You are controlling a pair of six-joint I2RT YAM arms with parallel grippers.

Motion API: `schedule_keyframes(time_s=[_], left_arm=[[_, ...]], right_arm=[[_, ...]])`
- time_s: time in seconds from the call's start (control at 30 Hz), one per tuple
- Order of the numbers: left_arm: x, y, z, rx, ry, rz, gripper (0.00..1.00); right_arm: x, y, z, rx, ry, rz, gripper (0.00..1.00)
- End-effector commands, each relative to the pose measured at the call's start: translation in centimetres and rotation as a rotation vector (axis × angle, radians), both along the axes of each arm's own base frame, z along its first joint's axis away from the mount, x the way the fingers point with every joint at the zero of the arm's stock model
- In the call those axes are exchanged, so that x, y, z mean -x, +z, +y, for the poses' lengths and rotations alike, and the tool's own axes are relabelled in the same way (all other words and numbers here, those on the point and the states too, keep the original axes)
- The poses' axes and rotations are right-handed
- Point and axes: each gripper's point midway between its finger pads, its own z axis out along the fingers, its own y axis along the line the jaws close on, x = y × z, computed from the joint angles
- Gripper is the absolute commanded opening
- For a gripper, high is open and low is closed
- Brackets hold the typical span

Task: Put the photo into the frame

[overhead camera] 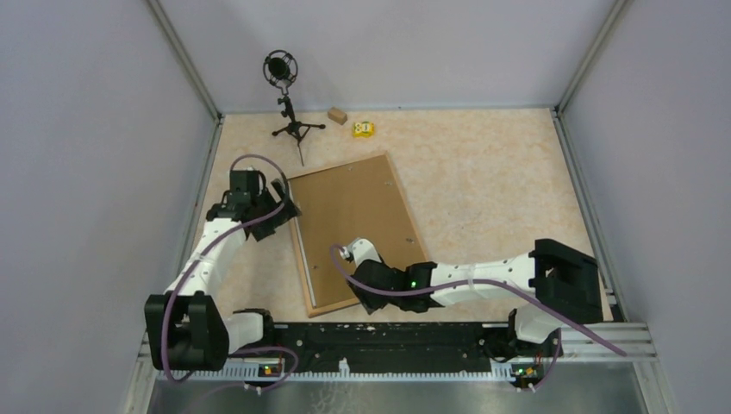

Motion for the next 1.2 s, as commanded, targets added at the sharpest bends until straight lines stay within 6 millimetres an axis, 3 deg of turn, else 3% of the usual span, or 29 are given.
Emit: schedule_keyframes(time_s=[0.0,0.17,0.37,0.47,0.77,1.17], left_arm=[[1.1,-2.4,-1.8,0.105,-0.039,0.094,0.90],[2.1,-6.0,-2.7,0.142,-0.075,0.183,0.82],[2.7,-8.6,-3.1,0.164,-0.091,0.247,0.75],[3.0,-9.5,-2.6,0.134,-0.083,0.276,0.75],[3.4,-10.0,-1.8,0.093,-0.064,0.287,0.74],[3.8,-10.9,-0.7,0.026,-0.059,0.305,0.72]], right_arm=[[-0.7,2.5,0.9,-0.089,-0.055,-0.011,0.54],[-0.7,2.7,2.2,-0.091,-0.032,-0.004,0.52],[-0.8,1.5,3.6,-0.032,-0.016,0.010,0.32],[-0.9,0.8,3.9,-0.001,-0.006,0.012,0.28],[-1.3,-1.0,3.4,0.098,0.002,-0.004,0.30],[-2.8,-1.4,1.1,0.229,0.000,-0.109,0.16]])
